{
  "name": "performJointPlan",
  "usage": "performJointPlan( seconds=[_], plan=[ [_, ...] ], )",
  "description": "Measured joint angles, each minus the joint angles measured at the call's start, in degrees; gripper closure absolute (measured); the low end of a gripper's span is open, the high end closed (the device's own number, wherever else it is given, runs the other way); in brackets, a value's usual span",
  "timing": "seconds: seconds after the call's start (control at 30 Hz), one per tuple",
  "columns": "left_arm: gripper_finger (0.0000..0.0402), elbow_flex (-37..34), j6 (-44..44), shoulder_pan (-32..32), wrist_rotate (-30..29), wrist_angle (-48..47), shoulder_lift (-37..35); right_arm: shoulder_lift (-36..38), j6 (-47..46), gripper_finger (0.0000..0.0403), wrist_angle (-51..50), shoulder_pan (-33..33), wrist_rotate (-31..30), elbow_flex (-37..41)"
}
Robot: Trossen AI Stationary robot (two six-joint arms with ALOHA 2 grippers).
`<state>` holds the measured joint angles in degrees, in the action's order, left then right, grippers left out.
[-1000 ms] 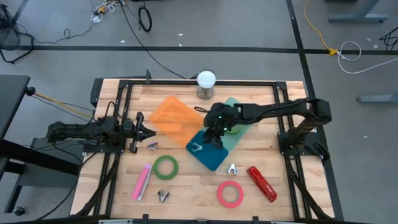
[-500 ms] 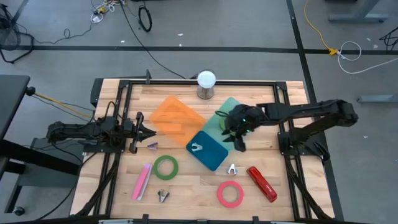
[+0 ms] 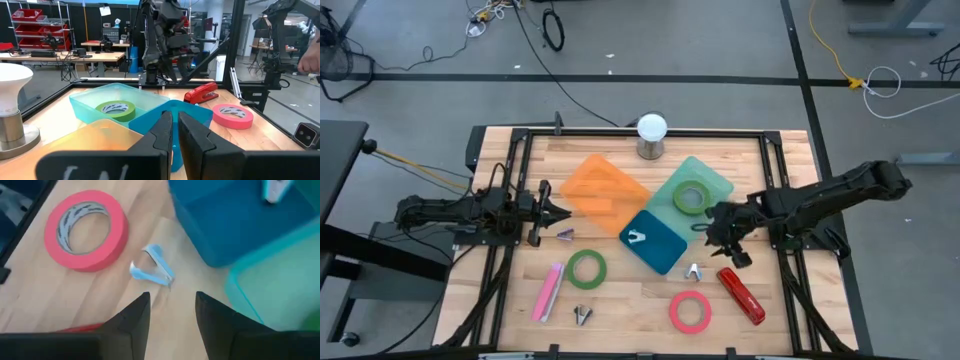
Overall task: Pick and place Stapler, Stapler remover, tape
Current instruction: Put the blue staple remover into the blue bin
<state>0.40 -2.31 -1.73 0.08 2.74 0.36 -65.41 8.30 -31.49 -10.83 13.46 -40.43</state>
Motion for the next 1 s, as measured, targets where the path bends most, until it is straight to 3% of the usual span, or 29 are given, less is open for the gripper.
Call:
performJointPlan(
  seconds=[0.4,0.7,1.0],
  plan=[
    [0.0369,0.0,0.0,0.0,0.0,0.0,0.0,-9.3,17.2,0.0245,8.4,-6.6,-3.6,1.6],
    [0.0369,0.0,0.0,0.0,0.0,0.0,0.0,-16.6,22.8,0.0245,14.9,-9.4,-6.6,1.6],
    [0.0369,0.0,0.0,0.0,0.0,0.0,0.0,-18.5,29.6,0.0245,15.6,-11.7,-6.6,1.6]
  ],
)
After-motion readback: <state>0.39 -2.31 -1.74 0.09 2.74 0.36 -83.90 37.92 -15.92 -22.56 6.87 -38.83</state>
